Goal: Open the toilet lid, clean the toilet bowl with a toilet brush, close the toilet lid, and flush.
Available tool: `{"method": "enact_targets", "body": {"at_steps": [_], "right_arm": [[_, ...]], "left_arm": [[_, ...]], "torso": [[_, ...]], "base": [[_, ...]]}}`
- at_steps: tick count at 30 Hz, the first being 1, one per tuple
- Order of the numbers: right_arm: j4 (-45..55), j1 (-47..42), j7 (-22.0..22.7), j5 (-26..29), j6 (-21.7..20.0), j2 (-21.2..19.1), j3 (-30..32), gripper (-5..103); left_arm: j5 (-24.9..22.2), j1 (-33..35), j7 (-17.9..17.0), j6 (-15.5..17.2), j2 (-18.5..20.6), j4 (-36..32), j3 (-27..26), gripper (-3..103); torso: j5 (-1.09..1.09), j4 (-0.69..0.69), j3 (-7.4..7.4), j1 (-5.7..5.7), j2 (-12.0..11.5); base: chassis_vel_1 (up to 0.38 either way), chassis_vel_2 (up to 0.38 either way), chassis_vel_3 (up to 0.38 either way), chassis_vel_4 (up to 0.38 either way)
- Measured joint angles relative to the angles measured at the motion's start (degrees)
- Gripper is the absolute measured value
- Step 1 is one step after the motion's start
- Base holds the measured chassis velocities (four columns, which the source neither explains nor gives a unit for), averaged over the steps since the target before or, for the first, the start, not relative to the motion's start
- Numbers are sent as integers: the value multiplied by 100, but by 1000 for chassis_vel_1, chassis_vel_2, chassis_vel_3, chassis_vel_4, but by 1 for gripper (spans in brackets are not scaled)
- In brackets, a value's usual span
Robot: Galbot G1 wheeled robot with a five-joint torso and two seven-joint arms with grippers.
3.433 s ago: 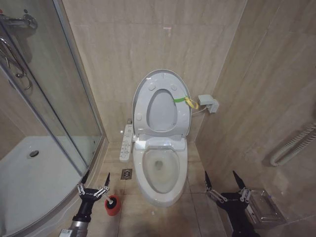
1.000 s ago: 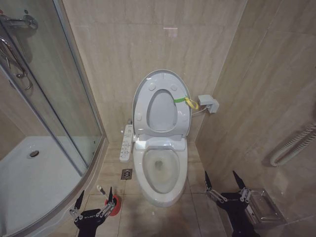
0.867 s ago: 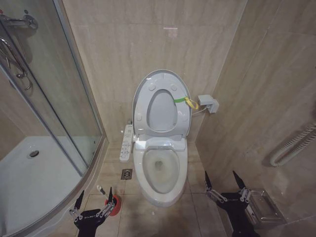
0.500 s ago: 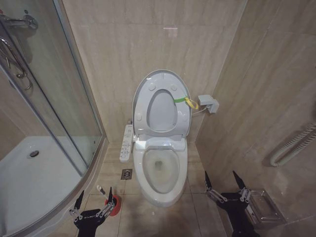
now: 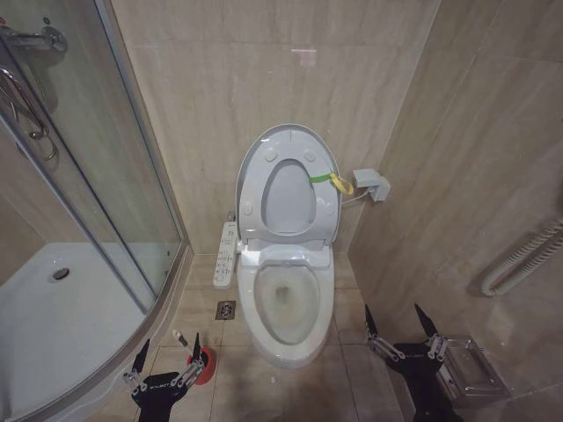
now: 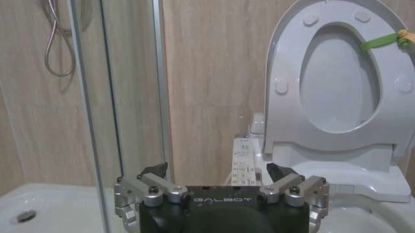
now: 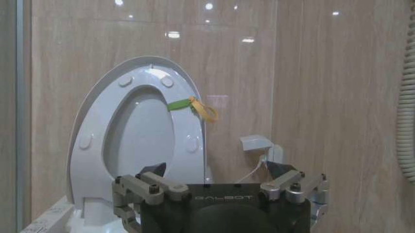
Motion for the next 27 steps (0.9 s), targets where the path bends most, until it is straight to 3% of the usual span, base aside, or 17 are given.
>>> {"method": "enact_targets", "body": {"at_steps": [27], "right_arm": [[0, 0, 0, 0, 0, 0, 0, 100]], "left_arm": [[-6, -1, 1, -1, 0, 8, 0, 99]], "torso": [[0, 0, 0, 0, -1]], "base": [[0, 0, 0, 0]]}}
